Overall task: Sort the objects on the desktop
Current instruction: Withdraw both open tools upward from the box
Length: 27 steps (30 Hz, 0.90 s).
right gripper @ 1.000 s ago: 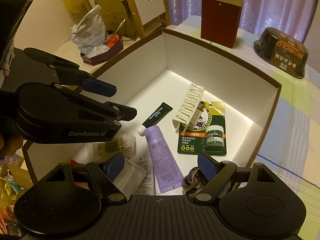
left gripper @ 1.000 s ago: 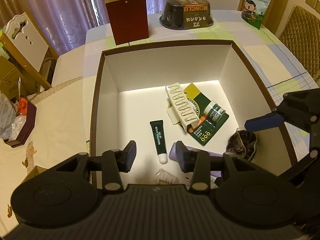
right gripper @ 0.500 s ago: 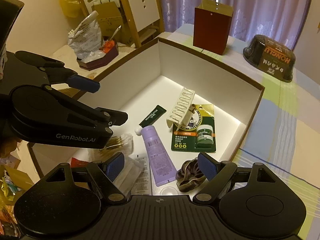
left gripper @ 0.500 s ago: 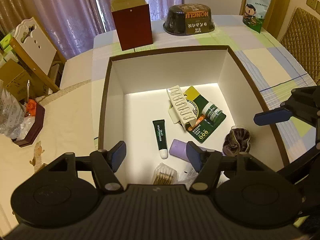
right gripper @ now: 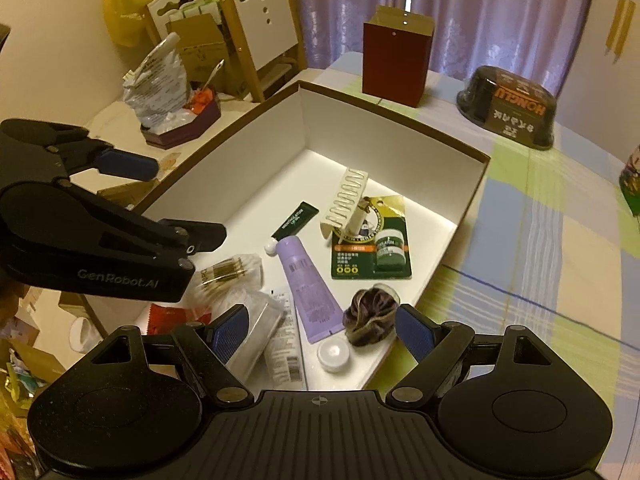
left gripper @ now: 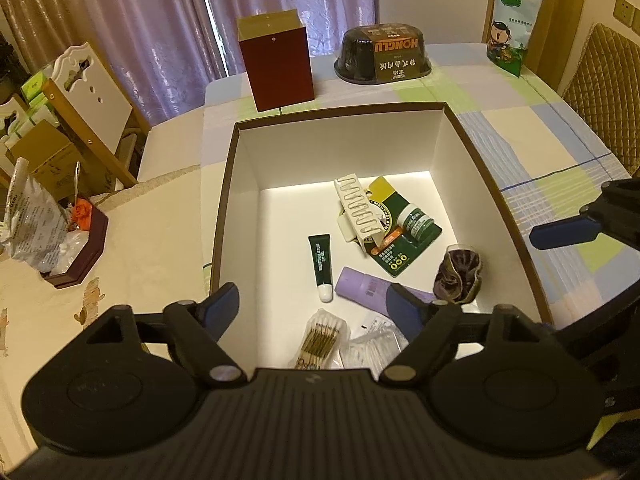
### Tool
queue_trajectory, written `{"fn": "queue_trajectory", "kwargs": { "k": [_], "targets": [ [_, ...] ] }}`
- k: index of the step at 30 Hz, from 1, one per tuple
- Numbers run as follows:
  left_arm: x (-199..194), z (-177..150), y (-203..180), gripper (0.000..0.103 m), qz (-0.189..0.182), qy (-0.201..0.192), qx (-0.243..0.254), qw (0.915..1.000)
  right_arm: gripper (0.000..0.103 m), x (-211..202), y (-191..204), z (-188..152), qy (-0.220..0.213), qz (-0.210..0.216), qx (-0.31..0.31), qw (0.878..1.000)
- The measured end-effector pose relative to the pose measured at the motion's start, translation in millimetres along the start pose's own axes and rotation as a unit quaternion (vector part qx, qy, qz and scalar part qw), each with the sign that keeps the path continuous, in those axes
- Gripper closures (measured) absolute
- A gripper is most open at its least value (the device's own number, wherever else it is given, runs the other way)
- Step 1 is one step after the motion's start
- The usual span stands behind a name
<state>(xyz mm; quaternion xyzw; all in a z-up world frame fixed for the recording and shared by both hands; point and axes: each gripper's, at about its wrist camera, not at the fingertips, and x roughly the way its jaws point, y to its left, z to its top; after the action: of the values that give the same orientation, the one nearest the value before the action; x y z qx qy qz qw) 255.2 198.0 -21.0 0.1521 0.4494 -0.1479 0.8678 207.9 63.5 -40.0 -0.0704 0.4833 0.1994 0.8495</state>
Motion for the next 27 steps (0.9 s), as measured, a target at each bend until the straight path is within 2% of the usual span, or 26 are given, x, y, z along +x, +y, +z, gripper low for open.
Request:
{"fn": "queue_trajectory", "kwargs": {
  "k": [18, 27],
  "targets": [
    [-44.6, -33.9, -20.7, 0.02, 0.014, -0.011, -0.003, 0.9998, 0.02, -41.8, 6.2, -38.1, -0.01, -0.001, 0.015, 1.0],
    [-60.7, -56.0, -25.3, 0.019, 0.018, -0.01, -0.014, 0.9997, 0.02, -48.6, 10.4, -53.2, 0.0, 0.003, 0.01, 1.0]
  ]
}}
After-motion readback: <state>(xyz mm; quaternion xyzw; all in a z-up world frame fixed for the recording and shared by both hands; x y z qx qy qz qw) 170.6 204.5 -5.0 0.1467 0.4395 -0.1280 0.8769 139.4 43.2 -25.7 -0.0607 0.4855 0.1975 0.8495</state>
